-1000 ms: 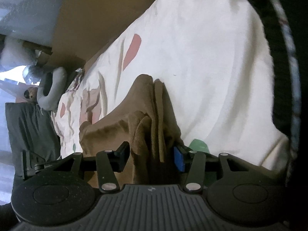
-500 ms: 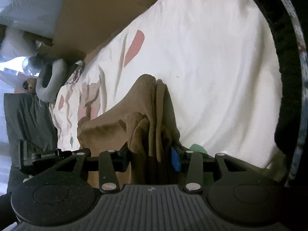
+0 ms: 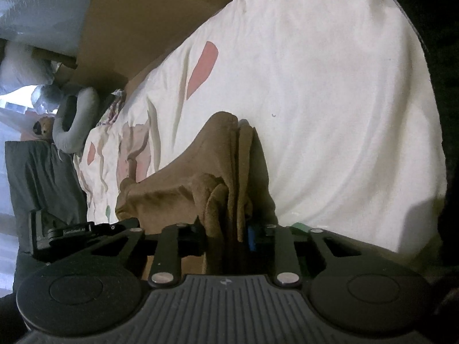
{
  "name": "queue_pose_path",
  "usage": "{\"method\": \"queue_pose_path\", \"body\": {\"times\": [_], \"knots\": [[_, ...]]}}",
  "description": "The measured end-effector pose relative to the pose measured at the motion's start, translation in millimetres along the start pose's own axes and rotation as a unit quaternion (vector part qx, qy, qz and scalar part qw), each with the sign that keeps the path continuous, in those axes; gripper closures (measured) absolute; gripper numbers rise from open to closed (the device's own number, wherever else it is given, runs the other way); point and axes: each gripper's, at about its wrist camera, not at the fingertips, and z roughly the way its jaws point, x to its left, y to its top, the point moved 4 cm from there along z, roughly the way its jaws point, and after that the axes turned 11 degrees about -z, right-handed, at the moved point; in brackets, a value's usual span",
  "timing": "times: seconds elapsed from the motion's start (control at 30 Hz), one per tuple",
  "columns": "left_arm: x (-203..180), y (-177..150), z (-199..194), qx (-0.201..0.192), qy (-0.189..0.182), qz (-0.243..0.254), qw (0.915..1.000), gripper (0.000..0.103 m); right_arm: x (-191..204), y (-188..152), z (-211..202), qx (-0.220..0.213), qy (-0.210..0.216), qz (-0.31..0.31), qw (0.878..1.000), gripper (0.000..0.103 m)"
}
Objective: Fold clothes
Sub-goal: 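Lift the grasped brown shirt up off the bed with both grippers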
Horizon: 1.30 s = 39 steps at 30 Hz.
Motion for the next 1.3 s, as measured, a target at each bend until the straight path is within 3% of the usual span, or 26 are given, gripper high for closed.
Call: {"method": "queue_pose_path", "body": {"times": [0.67, 1.03, 1.3], "knots": [[-70.7, -28.1, -61.4, -0.039, -0.024, 0.066, 0.9968, 0.096, 54.8, -6.9, -55.2, -0.072, 0.022, -0.040, 0.996, 0.086], [-133.7, -54.1, -134.3, -0.086, -0.047, 0.094, 0.9907, 0.097, 107.3, 2.8, -130.6, -0.127, 0.029, -0.078, 0.988, 0.087], [-200.3, -60.9, -207.4, -0.130, -0.109, 0.119, 0.9783, 0.097, 168.0, 36.4, -226.6, -0.189, 0.015, -0.114, 0.975, 0.087]]}}
